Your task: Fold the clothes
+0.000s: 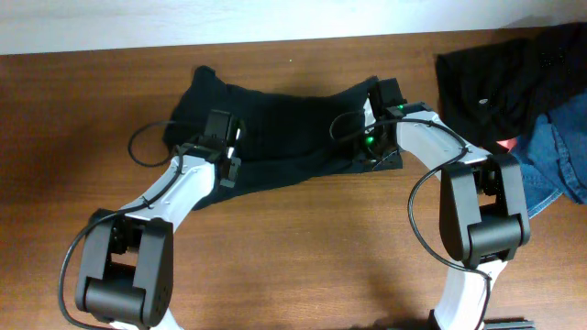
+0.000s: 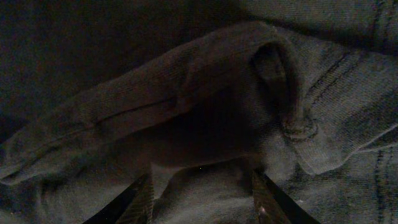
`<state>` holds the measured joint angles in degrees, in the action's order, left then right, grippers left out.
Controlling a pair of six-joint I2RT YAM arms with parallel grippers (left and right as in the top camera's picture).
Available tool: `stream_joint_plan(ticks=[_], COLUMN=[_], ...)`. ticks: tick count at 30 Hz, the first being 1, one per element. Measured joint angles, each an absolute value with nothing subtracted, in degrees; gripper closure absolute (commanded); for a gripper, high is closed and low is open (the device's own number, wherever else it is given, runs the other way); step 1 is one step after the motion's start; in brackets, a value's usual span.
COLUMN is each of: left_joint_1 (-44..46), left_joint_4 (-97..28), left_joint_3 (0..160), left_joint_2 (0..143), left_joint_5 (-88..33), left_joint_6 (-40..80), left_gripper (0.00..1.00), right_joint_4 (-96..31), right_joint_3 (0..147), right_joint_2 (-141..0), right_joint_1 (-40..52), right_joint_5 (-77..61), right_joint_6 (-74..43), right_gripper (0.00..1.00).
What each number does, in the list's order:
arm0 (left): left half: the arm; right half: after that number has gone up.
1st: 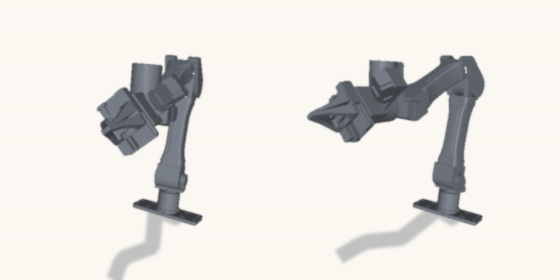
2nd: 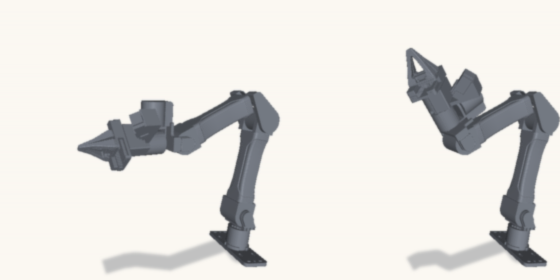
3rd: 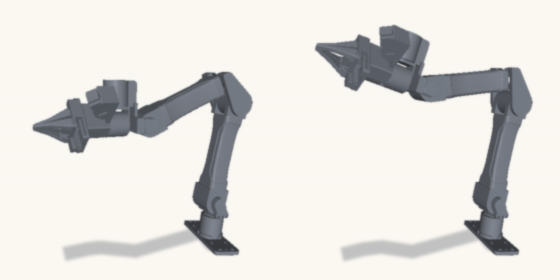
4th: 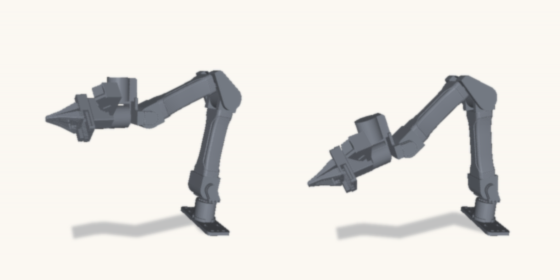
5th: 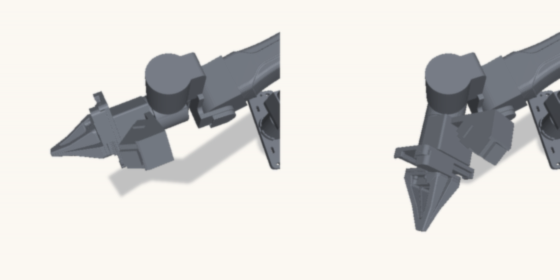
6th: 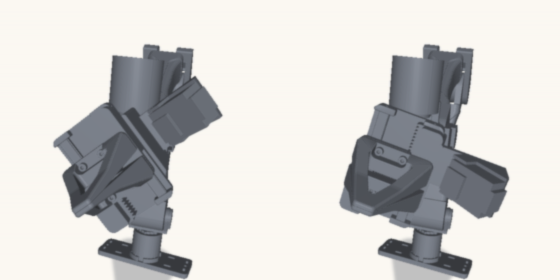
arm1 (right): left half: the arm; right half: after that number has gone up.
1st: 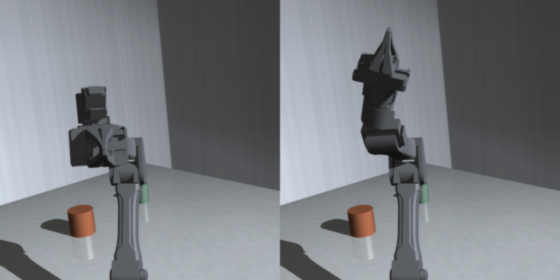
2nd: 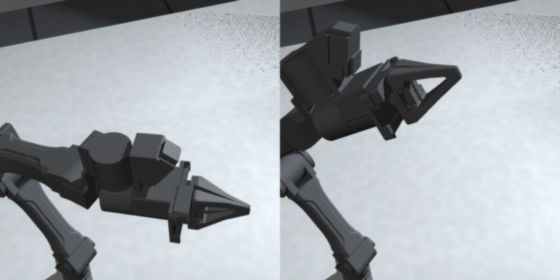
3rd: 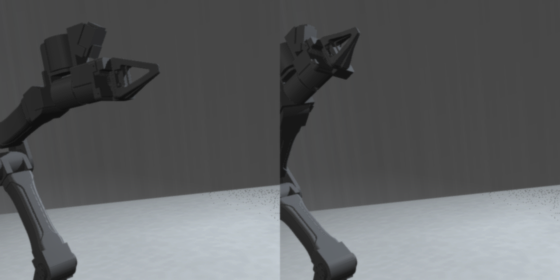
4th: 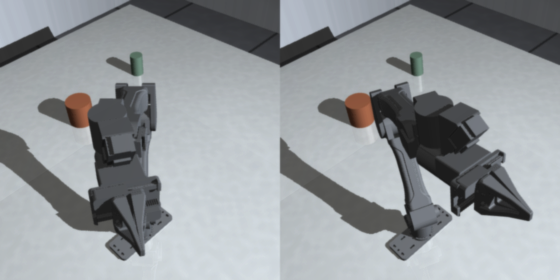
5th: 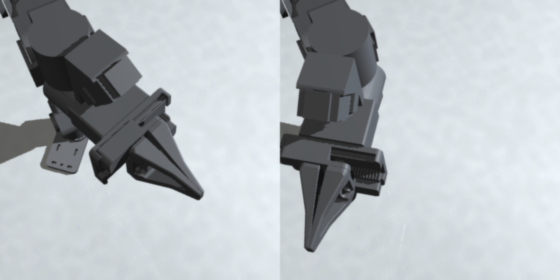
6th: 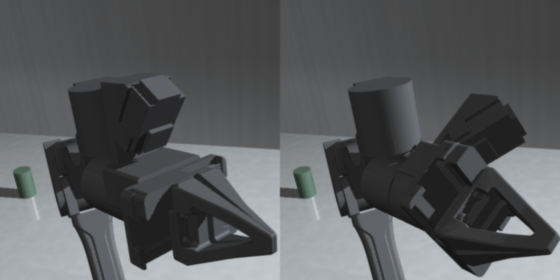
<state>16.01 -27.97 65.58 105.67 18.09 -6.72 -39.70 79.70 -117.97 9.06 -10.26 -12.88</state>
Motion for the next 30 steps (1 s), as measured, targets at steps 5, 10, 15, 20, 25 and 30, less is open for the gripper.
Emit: stream_joint_plan(ticks=[5,10,15,20,25,30], left_joint_1=[16.01,15.99,15.92,15.31,13.74,12.99], left_joint_4=[-25.56,-21.32,-17.32,-13.85,-13.28,-27.07], left_joint_3=[65.91,65.98,66.02,66.02,66.5,71.16], left_joint_2=[105.67,105.67,105.67,105.67,105.67,105.6], left_joint_5=[18.5,18.7,18.74,18.96,20.88,22.06], left_joint_6=[-10.59,-12.4,-14.7,-16.29,-16.64,-10.68], left_gripper=[1.0,1.0,0.68,0.27,0.24,0.36], right_joint_4=[-39.7,-39.7,-39.7,-39.7,-39.7,-39.59], right_joint_3=[79.7,79.68,79.68,79.68,79.7,79.7], right_joint_2=[-117.97,-117.97,-117.97,-117.97,-117.97,-117.93], right_joint_1=[9.06,9.06,9.06,9.06,9.06,9.15], right_joint_5=[-10.26,-10.26,-10.24,-10.24,-10.28,-10.68], right_joint_6=[-12.86,-12.86,-12.88,-12.86,-12.88,-12.91], right_gripper=[0.52,0.53,0.52,0.52,0.48,0.46])
